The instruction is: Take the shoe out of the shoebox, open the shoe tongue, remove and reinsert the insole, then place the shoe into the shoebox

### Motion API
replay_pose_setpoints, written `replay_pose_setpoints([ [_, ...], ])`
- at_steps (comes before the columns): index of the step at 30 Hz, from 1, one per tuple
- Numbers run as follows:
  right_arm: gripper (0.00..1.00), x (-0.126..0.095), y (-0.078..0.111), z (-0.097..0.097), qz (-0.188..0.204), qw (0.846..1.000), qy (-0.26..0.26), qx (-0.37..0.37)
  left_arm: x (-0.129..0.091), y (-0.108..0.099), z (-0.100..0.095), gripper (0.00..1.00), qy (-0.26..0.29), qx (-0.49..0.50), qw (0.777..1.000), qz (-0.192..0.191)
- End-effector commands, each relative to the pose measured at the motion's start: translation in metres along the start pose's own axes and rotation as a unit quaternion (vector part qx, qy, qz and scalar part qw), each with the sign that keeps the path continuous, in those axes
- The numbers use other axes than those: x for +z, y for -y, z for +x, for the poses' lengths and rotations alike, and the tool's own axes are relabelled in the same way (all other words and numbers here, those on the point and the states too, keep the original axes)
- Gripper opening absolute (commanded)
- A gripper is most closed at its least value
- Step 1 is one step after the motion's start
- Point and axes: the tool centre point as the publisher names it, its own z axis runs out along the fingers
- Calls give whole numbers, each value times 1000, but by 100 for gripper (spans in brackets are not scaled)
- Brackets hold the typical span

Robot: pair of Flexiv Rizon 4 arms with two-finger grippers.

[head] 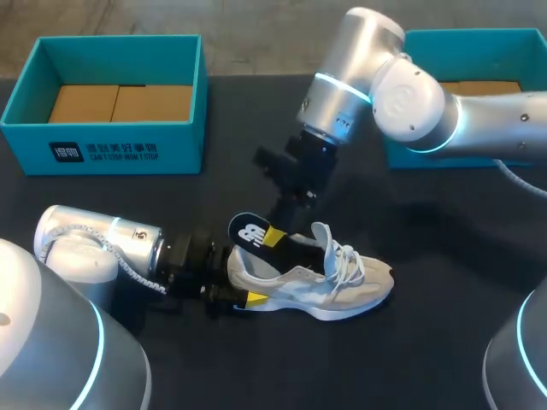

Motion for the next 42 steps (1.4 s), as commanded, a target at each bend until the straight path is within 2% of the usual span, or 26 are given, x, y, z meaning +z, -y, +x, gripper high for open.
replay_pose_setpoints([
  [1,0,-21,-11,10,-7,998,52,-27,1,-3,-1,0,0,0,1000,0],
  [9,0,-37,-29,3,-24,995,76,-60,1,-3,-1,0,0,0,1000,0],
  [18,0,-50,-35,1,-49,989,112,-82,1,-3,-1,0,0,0,1000,0],
  [24,0,-71,-41,10,-84,975,171,-112,1,-3,-1,0,0,0,1000,0],
  [30,0,-72,-42,10,-87,974,174,-115,1,-3,-1,0,0,0,1000,0],
  [31,0,-86,-48,17,-116,962,212,-129,1,-3,-1,0,0,0,1000,0],
  [42,0,-86,-48,17,-116,962,212,-129,1,-3,-1,0,0,0,1000,0],
])
